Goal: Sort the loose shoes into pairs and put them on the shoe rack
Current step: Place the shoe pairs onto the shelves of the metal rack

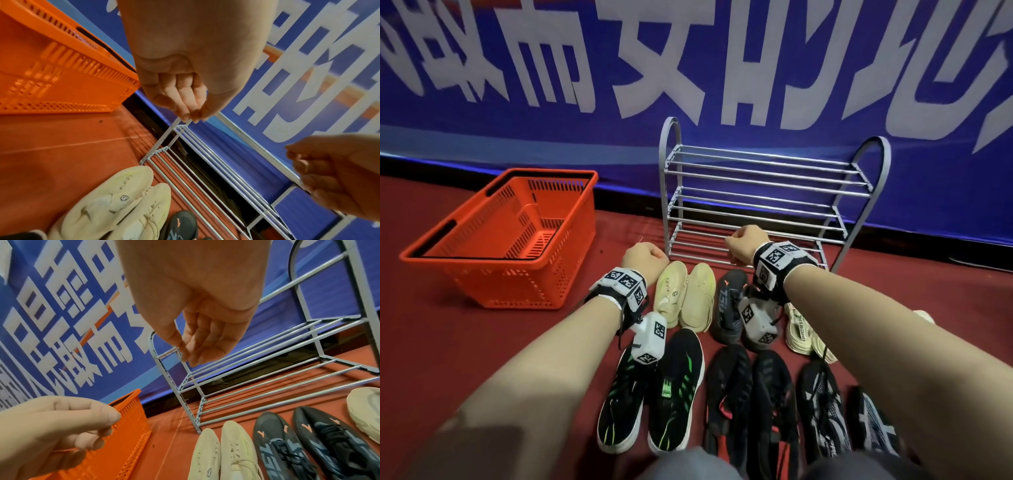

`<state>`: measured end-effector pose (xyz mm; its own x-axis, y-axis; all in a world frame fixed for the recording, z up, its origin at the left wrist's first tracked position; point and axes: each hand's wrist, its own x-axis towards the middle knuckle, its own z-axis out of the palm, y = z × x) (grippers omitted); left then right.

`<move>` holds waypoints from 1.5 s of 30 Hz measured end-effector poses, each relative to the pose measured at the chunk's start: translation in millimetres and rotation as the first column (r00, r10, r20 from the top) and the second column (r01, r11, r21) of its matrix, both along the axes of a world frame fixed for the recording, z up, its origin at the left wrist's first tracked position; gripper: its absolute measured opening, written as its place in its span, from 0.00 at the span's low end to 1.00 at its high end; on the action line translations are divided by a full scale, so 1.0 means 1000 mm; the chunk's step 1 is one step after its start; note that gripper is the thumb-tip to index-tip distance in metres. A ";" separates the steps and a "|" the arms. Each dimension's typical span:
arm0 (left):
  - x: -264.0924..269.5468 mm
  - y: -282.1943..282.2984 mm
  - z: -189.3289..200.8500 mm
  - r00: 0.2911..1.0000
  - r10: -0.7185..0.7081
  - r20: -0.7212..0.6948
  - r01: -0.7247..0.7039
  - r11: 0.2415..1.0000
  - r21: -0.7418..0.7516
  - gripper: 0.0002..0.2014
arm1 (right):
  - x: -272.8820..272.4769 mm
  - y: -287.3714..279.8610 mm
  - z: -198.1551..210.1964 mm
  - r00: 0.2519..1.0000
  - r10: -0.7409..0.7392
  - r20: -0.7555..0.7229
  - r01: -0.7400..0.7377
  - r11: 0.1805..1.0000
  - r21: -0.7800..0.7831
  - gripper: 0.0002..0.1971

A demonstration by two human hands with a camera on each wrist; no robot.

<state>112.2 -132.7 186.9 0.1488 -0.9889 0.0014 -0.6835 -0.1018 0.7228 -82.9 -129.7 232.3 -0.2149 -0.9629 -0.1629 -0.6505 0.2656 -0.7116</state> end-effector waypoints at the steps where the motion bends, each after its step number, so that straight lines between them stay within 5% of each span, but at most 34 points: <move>1: -0.003 -0.008 -0.006 1.000 0.001 0.011 -0.001 1.000 0.013 0.07 | -0.002 -0.008 -0.005 1.000 -0.003 -0.007 0.003 1.000 0.015 0.13; 9: -0.028 -0.090 -0.077 0.992 -0.055 0.115 0.040 0.992 0.124 0.07 | 0.004 -0.084 -0.063 0.988 -0.115 0.102 0.116 0.993 -0.003 0.12; 15: -0.024 -0.114 -0.148 0.967 -0.111 0.228 0.022 0.933 0.359 0.08 | -0.005 -0.099 -0.136 0.979 -0.158 0.131 0.145 0.984 0.101 0.15; 22: -0.040 -0.118 -0.209 0.962 -0.182 0.203 0.047 0.843 0.536 0.21 | -0.026 -0.111 -0.184 0.968 -0.199 0.151 0.171 0.969 0.177 0.13; 28: -0.059 -0.121 -0.235 0.950 -0.178 0.257 0.006 0.831 0.556 0.33 | -0.019 -0.116 -0.201 0.981 -0.145 0.128 0.119 0.974 0.192 0.12; 37: -0.069 -0.121 -0.257 0.901 -0.089 0.424 -0.142 0.865 0.481 0.31 | -0.026 -0.110 -0.210 0.980 -0.137 0.145 0.104 0.970 0.218 0.13; 41: -0.069 -0.126 -0.258 0.859 -0.202 0.471 -0.065 0.869 0.491 0.16 | -0.039 -0.105 -0.209 0.988 -0.120 0.102 0.096 0.971 0.217 0.15; 45: -0.068 -0.124 -0.256 0.814 -0.285 0.506 -0.002 0.870 0.494 0.22 | -0.047 -0.103 -0.202 0.989 -0.102 0.110 0.076 0.972 0.221 0.13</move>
